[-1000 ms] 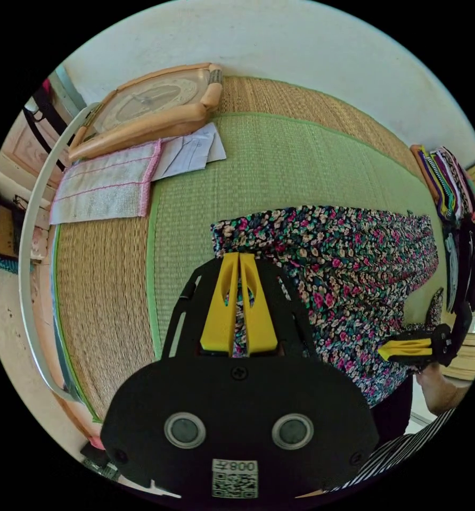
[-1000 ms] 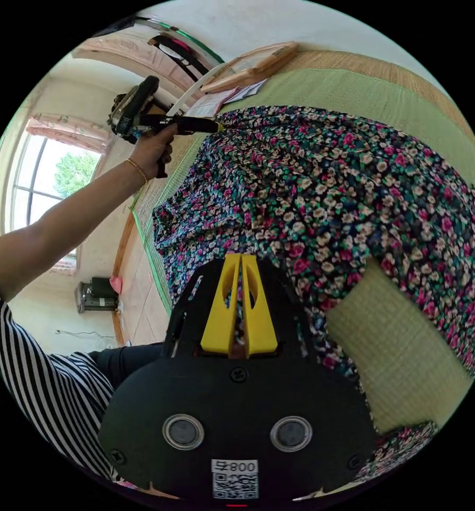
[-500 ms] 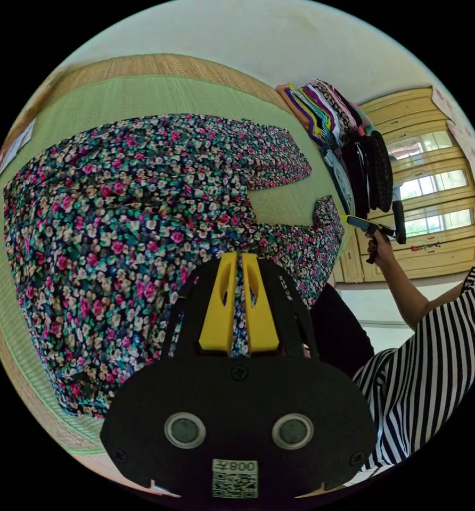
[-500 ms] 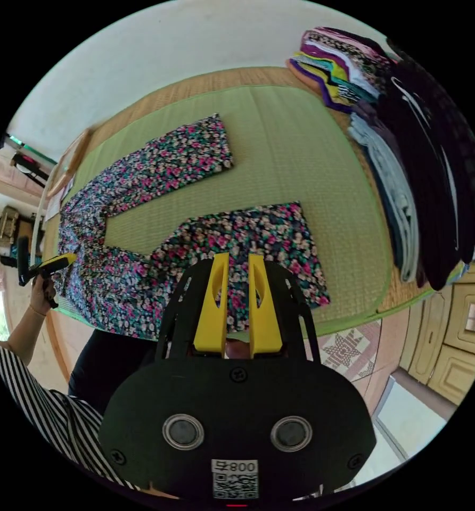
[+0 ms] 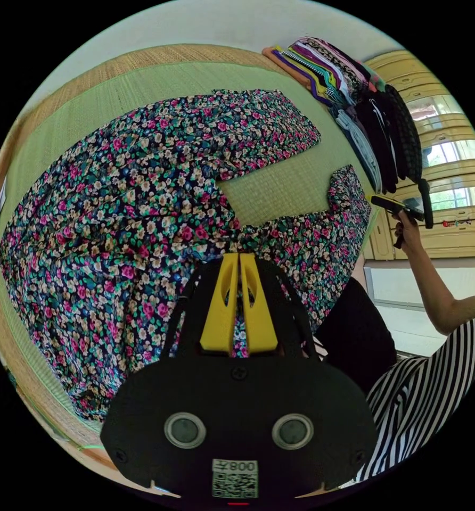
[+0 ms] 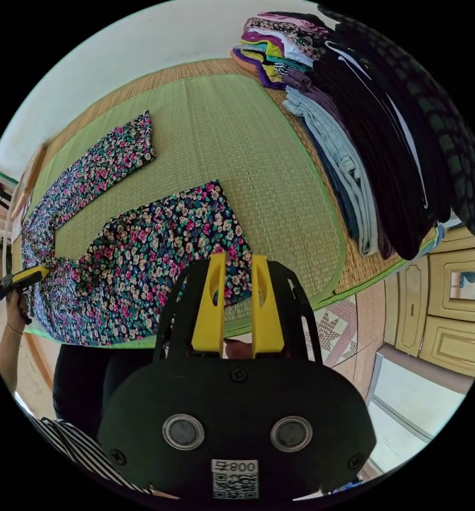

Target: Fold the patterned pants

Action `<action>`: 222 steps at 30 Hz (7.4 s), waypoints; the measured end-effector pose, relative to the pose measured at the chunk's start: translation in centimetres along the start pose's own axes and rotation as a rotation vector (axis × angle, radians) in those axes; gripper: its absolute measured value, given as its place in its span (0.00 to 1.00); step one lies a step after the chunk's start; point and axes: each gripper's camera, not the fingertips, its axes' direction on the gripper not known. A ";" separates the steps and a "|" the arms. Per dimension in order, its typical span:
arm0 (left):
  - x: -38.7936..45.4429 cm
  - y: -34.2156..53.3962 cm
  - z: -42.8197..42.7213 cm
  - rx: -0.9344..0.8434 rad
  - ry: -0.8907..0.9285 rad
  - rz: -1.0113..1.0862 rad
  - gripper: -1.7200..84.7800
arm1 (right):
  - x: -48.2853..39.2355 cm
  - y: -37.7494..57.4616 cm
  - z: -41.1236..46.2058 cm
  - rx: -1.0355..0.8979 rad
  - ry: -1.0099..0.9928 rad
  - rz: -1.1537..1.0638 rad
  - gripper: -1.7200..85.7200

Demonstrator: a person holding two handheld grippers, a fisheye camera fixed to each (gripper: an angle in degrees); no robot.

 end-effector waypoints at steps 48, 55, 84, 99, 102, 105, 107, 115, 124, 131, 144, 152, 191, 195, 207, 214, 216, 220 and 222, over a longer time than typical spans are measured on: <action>7.5 -9.2 1.6 0.078 -0.096 -0.174 0.02 | 15.0 -4.8 -8.3 -0.033 -0.089 0.015 0.01; 7.8 -9.1 0.2 0.112 0.011 -0.144 0.03 | 17.4 -5.0 -8.6 -0.020 -0.202 0.059 0.03; 4.8 -21.0 -3.3 0.127 0.005 0.061 0.02 | -11.1 -19.3 -5.1 0.125 -0.417 -0.602 0.12; 1.6 -19.9 -8.0 0.259 0.150 0.028 0.02 | 0.1 -20.2 0.8 0.144 -0.369 -0.099 0.06; 0.4 -18.5 -9.5 0.298 0.188 -0.004 0.02 | -0.5 -19.8 0.5 0.152 -0.573 -0.125 0.04; -0.9 -16.9 -11.7 0.361 0.202 -0.033 0.02 | -4.0 -18.3 -2.4 0.236 -0.805 -0.245 0.03; -1.8 -15.4 -13.8 0.427 0.191 -0.060 0.02 | -10.4 -16.6 -4.4 0.240 -0.907 -0.438 0.03; -4.4 -12.4 -17.3 0.495 0.108 -0.179 0.04 | -22.9 -11.4 0.8 -0.008 -0.930 -0.629 0.08; -3.9 -19.2 -15.7 0.315 0.035 -0.016 0.09 | -18.0 -9.7 0.4 0.122 -0.765 -0.469 0.10; -4.7 -23.4 -14.3 0.162 -0.055 0.026 0.08 | -19.9 -10.4 1.6 0.151 -0.635 -0.432 0.10; -4.4 -21.6 -18.4 0.279 0.043 0.040 0.02 | -27.4 -10.2 2.2 0.163 -0.482 -0.515 0.06; -4.6 -21.4 -19.9 0.283 0.082 0.042 0.02 | -31.4 -7.5 0.7 0.267 -0.317 -0.649 0.09; -5.6 -20.0 -18.2 0.130 0.101 0.094 0.04 | 1.5 -15.8 0.2 0.228 -0.133 -0.038 0.02; -11.4 -12.4 -20.0 0.183 0.022 -0.172 0.04 | -3.2 -16.0 0.3 0.237 -0.274 -0.205 0.02; -18.5 -4.7 -20.8 0.249 -0.158 -0.442 0.02 | -15.1 -24.8 6.8 0.168 -0.164 -0.399 0.02; -18.1 -1.6 -22.3 0.333 -0.065 -0.350 0.02 | -15.3 -26.9 7.4 0.163 -0.196 -0.396 0.02; -18.3 -0.7 -22.7 0.365 -0.054 -0.344 0.02 | -15.5 -26.1 7.5 0.161 -0.212 -0.395 0.02; -20.4 -0.7 -22.3 0.318 -0.138 -0.400 0.02 | -16.6 -22.9 7.3 0.166 -0.350 -0.400 0.02; -21.7 -1.1 -21.7 0.275 -0.165 -0.423 0.02 | -18.4 -20.8 6.8 0.165 -0.471 -0.464 0.02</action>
